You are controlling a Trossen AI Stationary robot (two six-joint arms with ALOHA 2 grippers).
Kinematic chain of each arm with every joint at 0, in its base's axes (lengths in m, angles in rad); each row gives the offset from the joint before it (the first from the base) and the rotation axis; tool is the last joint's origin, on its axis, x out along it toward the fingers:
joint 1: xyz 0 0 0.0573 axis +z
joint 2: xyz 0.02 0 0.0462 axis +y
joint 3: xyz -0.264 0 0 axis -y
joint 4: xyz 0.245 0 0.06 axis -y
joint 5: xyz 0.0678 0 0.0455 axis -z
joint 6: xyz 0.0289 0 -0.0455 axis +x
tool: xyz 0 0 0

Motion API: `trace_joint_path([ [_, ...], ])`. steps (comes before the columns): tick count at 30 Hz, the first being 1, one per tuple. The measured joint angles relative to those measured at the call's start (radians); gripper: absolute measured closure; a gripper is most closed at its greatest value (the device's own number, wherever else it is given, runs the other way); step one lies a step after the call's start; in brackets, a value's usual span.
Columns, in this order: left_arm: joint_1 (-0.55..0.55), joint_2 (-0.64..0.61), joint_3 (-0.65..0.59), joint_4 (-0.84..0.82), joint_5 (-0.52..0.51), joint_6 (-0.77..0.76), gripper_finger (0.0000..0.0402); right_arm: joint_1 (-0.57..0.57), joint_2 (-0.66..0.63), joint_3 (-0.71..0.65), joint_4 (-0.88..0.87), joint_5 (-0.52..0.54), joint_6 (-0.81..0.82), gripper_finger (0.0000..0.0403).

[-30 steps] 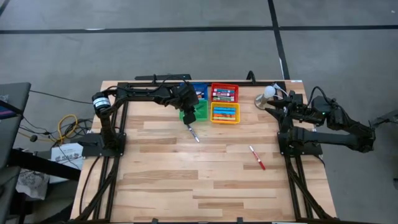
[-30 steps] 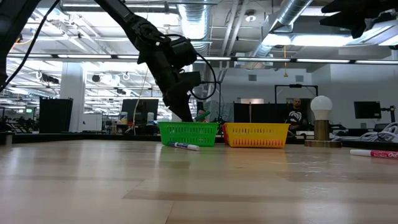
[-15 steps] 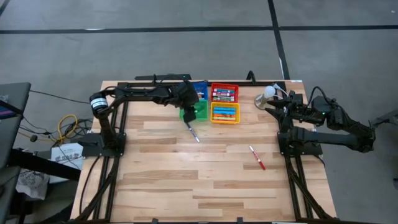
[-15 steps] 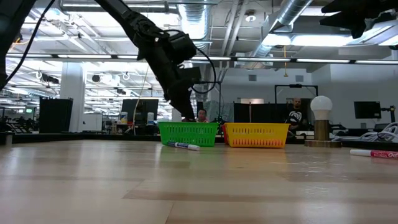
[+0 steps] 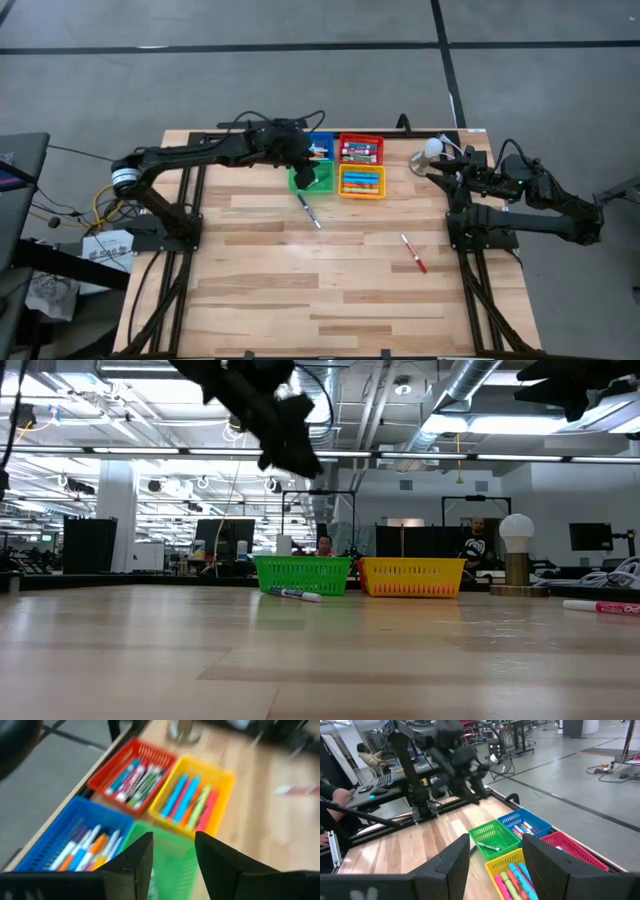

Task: Pick & Place Markers
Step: Put the small dark blue marker pen into the green bin

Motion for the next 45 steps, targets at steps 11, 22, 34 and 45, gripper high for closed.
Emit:
trace_joint_path([
  [11, -0.140, -0.143, 0.000, 0.100, -0.002, -0.293, 0.0256, 0.000, 0.000, 0.000, 0.000, 0.000, 0.008, 0.0233],
  [22, -0.382, -0.142, 0.000, 0.169, -0.167, -0.363, 0.0256, 0.000, 0.000, 0.000, 0.000, -0.003, 0.086, 0.0233],
  [34, -0.541, -0.141, 0.000, 0.182, -0.217, -0.438, 0.0256, 0.000, 0.000, 0.000, 0.000, -0.368, 0.087, 0.0233],
  [45, -0.604, -0.141, 0.000, 0.178, -0.280, -0.464, 0.0256, 0.000, 0.000, 0.000, -0.001, -0.501, 0.087, 0.0233],
])
